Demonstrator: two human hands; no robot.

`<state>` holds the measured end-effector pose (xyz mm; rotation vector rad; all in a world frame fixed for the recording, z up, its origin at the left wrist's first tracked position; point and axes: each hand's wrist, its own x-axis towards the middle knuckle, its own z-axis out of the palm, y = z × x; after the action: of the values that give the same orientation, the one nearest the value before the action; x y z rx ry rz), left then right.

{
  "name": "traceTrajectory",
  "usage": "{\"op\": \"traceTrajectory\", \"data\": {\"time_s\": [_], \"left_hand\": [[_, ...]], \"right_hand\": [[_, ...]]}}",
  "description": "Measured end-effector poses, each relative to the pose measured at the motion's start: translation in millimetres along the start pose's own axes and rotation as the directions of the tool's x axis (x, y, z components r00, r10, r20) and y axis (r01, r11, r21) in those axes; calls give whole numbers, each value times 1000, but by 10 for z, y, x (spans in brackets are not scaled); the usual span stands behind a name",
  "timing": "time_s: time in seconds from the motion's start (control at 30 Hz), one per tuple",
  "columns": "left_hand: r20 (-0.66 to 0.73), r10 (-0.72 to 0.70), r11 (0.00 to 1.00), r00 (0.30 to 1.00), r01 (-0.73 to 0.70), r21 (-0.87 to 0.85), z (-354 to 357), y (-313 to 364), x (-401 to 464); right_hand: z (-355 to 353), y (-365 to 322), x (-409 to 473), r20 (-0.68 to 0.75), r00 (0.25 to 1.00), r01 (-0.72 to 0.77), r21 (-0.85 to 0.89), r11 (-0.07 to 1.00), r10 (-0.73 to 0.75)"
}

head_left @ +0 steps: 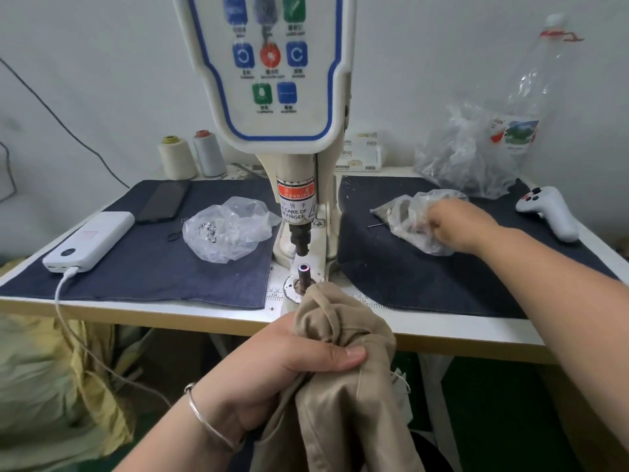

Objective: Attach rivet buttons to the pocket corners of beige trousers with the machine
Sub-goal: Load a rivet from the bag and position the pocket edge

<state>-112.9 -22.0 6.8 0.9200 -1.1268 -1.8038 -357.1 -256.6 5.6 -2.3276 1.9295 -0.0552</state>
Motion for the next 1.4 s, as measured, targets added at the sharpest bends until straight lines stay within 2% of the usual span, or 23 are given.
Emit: {"op": "traceTrajectory", "data": {"time_s": [0.1, 0.17, 0.23, 0.4, 0.73, 1.1, 1.23, 1.4], "left_hand": [[12, 0, 1000, 1000, 0, 17, -17, 0, -9], [18, 7, 1000, 1000, -7, 25, -29, 2, -16], [14, 11, 1000, 1000, -12, 19, -37, 1, -23], [14, 14, 1000, 1000, -14, 9, -39, -18, -15], [47, 15, 1000, 999, -15, 17, -29, 2, -67], [34, 22, 999, 999, -23, 31, 19, 27, -182], [32, 25, 999, 999, -26, 43, 13, 43, -243], [15, 27, 999, 1000, -28, 31, 7, 59, -318]], "right_hand": [[-36, -102, 180, 108, 943, -313, -46, 949, 316], [-12, -137, 262, 140, 901, -413, -22, 911, 411], [-23, -146, 291, 175, 886, -436, -4, 900, 430], [-6, -77, 71, 69, 978, -188, -139, 972, 199], [45, -103, -118, -95, 986, -153, -154, 976, 139], [19, 24, -228, -246, 967, -68, -16, 998, 62], [1, 89, -350, -366, 929, -27, 90, 996, 58], [47, 47, -709, -629, 777, 158, 252, 955, 38]]}}
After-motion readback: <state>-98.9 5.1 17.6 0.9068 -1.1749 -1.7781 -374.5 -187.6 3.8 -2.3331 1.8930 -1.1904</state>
